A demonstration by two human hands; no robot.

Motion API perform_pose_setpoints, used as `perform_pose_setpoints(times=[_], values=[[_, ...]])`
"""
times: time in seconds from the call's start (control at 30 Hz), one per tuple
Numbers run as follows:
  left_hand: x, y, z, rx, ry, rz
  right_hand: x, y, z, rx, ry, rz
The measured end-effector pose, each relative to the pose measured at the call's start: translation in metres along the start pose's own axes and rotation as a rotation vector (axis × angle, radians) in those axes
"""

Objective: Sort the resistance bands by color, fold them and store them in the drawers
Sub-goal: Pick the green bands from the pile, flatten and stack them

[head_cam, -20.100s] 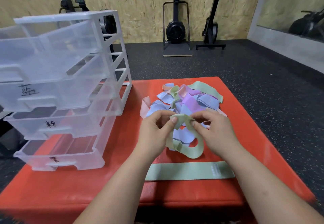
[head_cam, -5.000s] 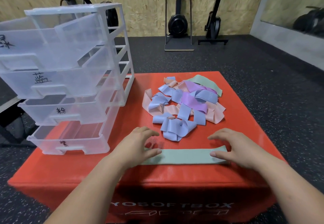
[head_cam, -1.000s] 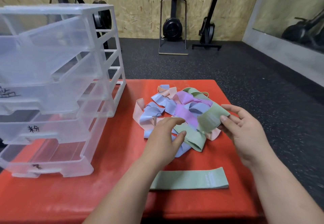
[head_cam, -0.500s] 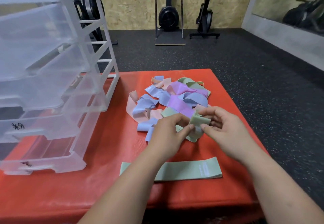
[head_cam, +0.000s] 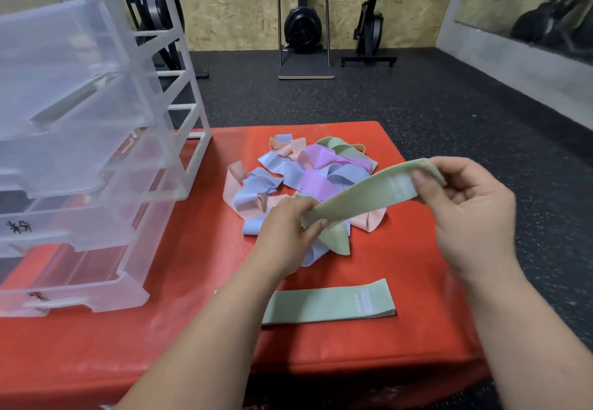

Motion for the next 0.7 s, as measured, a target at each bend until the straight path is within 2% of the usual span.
perform_pose_setpoints(times=[0.1,0.2,0.27,0.4,0.47,0.53,0.7], values=[[-0.011,-0.001,0.008,-0.043,-0.01,-0.019,-0.014,-0.003,-0.017,0.11,-0.035,-0.144],[-0.027,0.003,0.01,-0.082,0.053,0.002,-0.025,-0.004,-0.046,0.296,-0.053,-0.175],[-0.04,0.007,0.01,-0.068,-0.001,0.033,-0.03,-0.005,-0.059,0.369,-0.081,-0.187],[-0.06,0.016,0.017,-0.016,-0.217,0.081,-0.035,-0.005,-0.058,0.369,-0.109,-0.221],[-0.066,0.022,0.022,-0.027,-0.229,0.044,-0.035,-0.003,-0.056,0.361,-0.108,-0.216],[-0.072,0.027,0.025,-0.083,-0.123,-0.03,-0.035,0.0,-0.058,0.383,-0.111,-0.204],[-0.089,0.044,0.027,-0.268,0.35,-0.132,-0.035,0.01,-0.063,0.552,-0.124,-0.126]])
Point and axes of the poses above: each hand's wrist, its own y-axis away from the middle knuckle, its own x-axis out of the palm, z = x × y, the point moved 1 cm from there along -y, towards the middle knuckle, and after that the axes turned 2 degrees about y, right-handed, at the moved point
